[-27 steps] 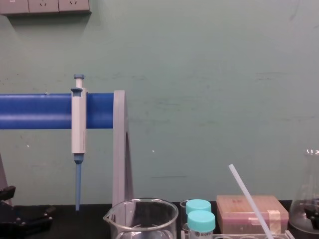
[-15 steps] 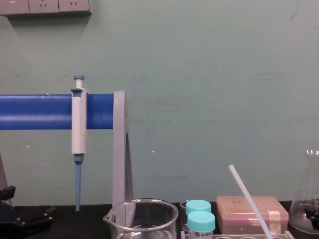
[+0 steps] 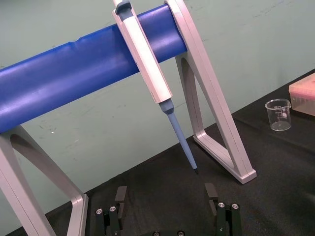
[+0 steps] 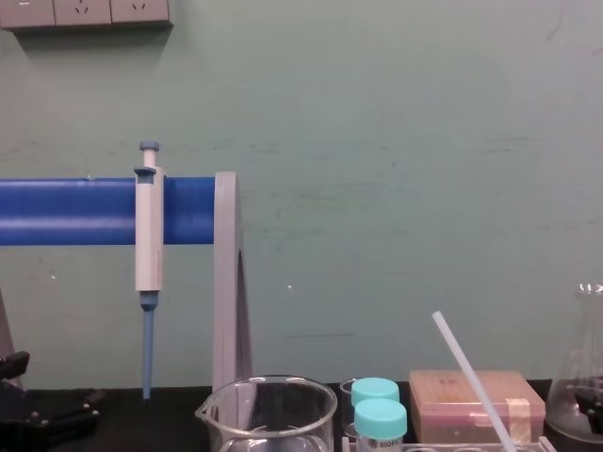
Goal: Pick up the stirring rod with one hand, then place it down.
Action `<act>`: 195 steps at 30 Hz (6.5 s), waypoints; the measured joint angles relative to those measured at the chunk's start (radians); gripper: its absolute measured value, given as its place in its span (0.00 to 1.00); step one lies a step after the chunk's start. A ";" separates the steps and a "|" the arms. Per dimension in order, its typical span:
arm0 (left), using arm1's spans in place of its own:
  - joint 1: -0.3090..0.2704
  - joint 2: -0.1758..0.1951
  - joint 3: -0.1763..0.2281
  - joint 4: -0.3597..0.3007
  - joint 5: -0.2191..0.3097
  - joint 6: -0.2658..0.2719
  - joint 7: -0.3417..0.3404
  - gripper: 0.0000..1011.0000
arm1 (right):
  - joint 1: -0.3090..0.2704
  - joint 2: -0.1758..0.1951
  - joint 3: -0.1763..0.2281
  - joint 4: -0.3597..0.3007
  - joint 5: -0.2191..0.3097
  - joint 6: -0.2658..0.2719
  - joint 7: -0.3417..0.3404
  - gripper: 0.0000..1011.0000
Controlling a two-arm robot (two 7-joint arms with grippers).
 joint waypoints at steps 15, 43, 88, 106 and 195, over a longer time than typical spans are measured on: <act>0.000 0.000 0.000 0.000 0.000 0.000 0.000 0.99 | 0.000 0.000 0.000 0.000 0.000 0.000 0.000 0.99; 0.000 0.000 0.000 0.000 0.000 0.000 0.000 0.99 | -0.053 0.061 0.113 -0.135 0.220 0.145 0.192 0.99; 0.000 0.000 0.000 0.000 0.000 0.000 0.000 0.99 | 0.179 -0.007 -0.038 -0.085 0.302 0.427 0.510 0.99; 0.000 0.000 0.000 0.000 0.000 0.000 0.000 0.99 | 0.182 -0.008 -0.042 -0.084 0.294 0.430 0.510 0.94; 0.000 0.000 0.000 0.000 0.000 0.000 0.000 0.99 | 0.055 -0.089 0.193 -0.173 0.317 -0.049 0.565 0.07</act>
